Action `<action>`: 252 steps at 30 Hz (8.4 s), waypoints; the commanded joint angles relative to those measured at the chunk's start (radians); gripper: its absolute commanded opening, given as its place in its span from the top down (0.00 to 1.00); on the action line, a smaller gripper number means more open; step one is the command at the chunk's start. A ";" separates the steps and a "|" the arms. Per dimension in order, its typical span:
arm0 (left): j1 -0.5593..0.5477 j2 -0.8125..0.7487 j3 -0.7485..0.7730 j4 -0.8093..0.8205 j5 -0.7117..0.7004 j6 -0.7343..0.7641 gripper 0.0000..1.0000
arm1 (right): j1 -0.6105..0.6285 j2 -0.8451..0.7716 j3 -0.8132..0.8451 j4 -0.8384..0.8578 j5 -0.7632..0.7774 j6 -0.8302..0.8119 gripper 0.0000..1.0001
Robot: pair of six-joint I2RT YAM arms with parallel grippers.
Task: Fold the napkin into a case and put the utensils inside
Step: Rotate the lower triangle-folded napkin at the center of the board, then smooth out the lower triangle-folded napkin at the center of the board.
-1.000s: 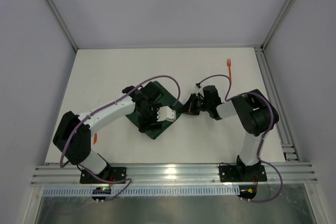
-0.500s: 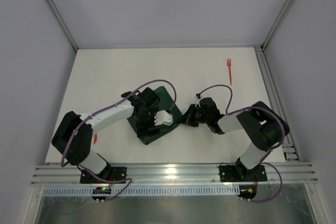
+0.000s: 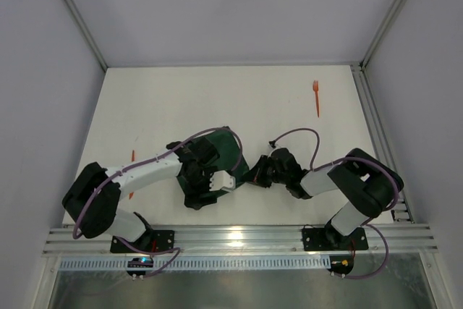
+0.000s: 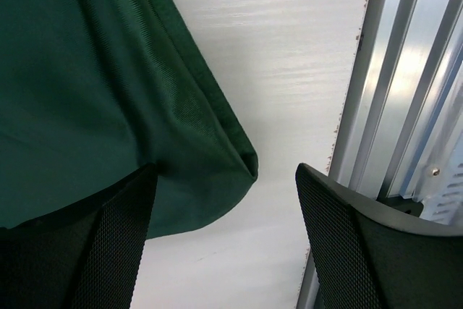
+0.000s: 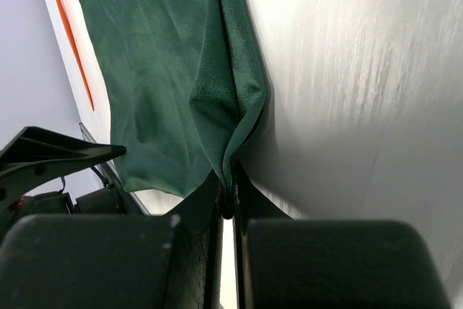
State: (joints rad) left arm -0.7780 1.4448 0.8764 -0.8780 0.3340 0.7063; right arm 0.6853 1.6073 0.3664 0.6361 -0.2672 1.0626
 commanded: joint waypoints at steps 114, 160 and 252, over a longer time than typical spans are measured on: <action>0.608 0.385 0.240 0.224 0.109 -0.418 0.87 | -0.181 0.283 0.780 -0.724 -0.135 -0.895 0.73; 0.511 0.364 0.280 0.292 -0.092 -0.410 0.88 | -0.271 0.264 0.669 -0.684 -0.191 -0.759 0.74; -0.021 -0.106 -0.149 0.068 -0.072 -0.036 0.37 | -0.276 0.126 0.645 -0.699 -0.162 -0.826 0.60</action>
State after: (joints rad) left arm -0.7921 1.3727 0.7223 -0.7712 0.2405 0.6373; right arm 0.4149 1.8072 1.0130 -0.0288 -0.4164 0.2676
